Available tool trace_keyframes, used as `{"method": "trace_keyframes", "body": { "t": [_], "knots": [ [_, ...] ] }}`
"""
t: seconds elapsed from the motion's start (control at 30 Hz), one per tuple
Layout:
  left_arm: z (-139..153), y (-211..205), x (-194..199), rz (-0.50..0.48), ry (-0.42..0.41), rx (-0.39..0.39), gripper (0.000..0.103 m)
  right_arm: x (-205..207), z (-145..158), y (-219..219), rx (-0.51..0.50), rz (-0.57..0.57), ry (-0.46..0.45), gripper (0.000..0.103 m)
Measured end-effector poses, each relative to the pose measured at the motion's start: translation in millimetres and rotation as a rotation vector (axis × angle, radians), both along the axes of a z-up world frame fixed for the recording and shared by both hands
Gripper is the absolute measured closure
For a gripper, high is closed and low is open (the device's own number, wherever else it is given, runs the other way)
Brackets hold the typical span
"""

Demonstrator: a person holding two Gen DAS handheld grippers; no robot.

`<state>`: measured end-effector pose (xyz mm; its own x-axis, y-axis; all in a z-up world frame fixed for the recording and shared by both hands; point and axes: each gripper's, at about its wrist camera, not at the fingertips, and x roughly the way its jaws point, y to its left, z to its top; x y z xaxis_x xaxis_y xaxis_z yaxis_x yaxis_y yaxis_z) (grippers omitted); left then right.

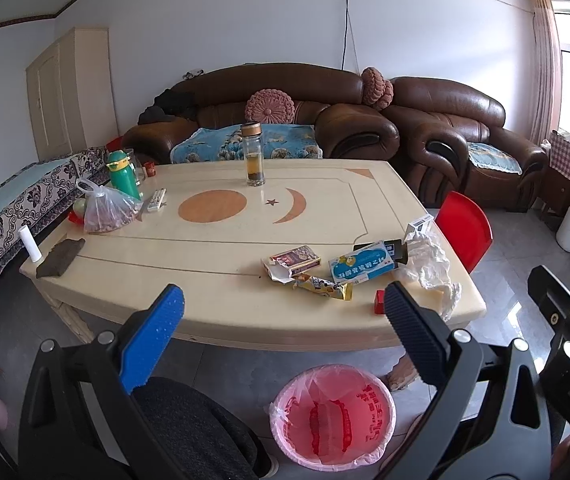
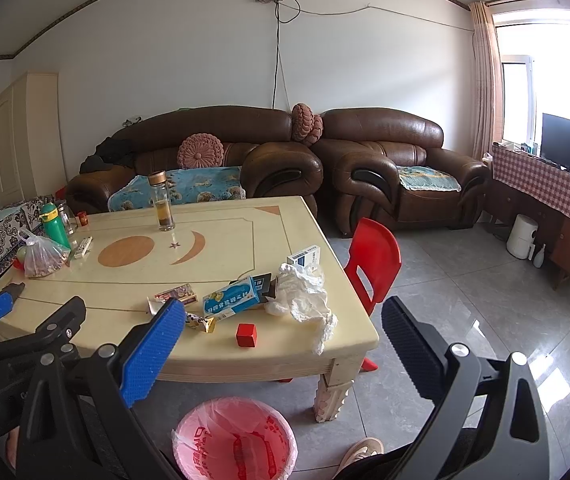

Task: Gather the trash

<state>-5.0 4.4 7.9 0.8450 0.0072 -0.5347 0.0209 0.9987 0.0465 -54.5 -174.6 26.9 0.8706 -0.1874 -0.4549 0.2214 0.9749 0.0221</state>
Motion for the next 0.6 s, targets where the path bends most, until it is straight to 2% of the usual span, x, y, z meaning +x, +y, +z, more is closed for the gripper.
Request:
{"method": "trace_keyframes", "body": {
  "t": [0.6],
  "knots": [
    [-0.2, 2.0, 0.7, 0.004, -0.003, -0.007, 0.005, 1.3, 0.3, 3.7, -0.001, 0.007, 0.002, 0.006]
  ]
}}
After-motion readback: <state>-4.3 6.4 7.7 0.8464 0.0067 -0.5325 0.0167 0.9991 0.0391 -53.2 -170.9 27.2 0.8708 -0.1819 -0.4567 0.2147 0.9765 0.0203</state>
